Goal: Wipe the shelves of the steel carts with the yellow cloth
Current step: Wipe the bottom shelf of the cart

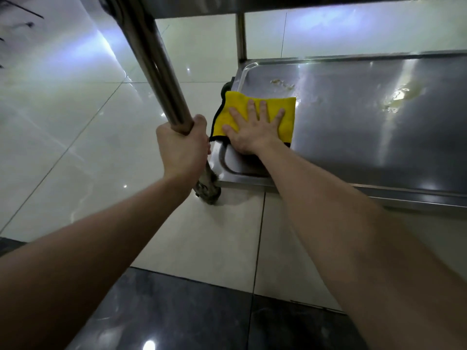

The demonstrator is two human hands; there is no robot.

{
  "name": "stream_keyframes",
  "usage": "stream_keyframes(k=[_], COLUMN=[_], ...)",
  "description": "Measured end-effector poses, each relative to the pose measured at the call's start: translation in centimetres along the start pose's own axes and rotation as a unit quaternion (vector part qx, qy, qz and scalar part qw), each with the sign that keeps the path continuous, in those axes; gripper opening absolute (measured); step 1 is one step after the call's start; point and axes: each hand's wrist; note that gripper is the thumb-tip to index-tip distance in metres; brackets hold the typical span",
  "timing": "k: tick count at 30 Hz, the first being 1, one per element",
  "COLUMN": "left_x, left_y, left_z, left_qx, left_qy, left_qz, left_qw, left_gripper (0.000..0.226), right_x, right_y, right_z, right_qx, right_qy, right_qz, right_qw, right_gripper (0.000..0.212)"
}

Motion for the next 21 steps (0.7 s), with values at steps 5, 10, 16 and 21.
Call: stream_keyframes(k=[5, 10, 16, 21], left_x=[-0.9, -1.7, -1.7, -0.7], left_y=[0.5, 0.8, 1.0, 9.2], left_z=[0.1, 0.5, 0.8, 0.1], left_qx=[0.006, 0.022, -0.031, -0.04], left_qy=[-0.012, -0.036, -0.108, -0.203], left_qz=[0.029, 0.05, 0.087, 0.06], left_qw=[0.999, 0.998, 0.99, 0.976], left_gripper=[0.037, 0.028, 0.064, 0.065], right_x=[1.5, -0.9, -13.1, -21.0], right_y=[8.4, 11.7, 15.5, 17.6], right_z=[-2.5, -1.1, -0.3, 0.1], right_qx=[-0.03, 0.014, -0.033, -0.038], right_qy=[0.01, -0.007, -0.009, 0.013], right_qz=[0.056, 0.069, -0.006, -0.033], right_qw=[0.998, 0.997, 0.999, 0.999], right_gripper=[0.073, 0.067, 0.068, 0.074])
Point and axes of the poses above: each hand's wrist, its own y-axis away from the middle knuckle, its own z-axis out of the back of the hand, x = y × z, and after that the axes turned 3 degrees about -x, right-handed
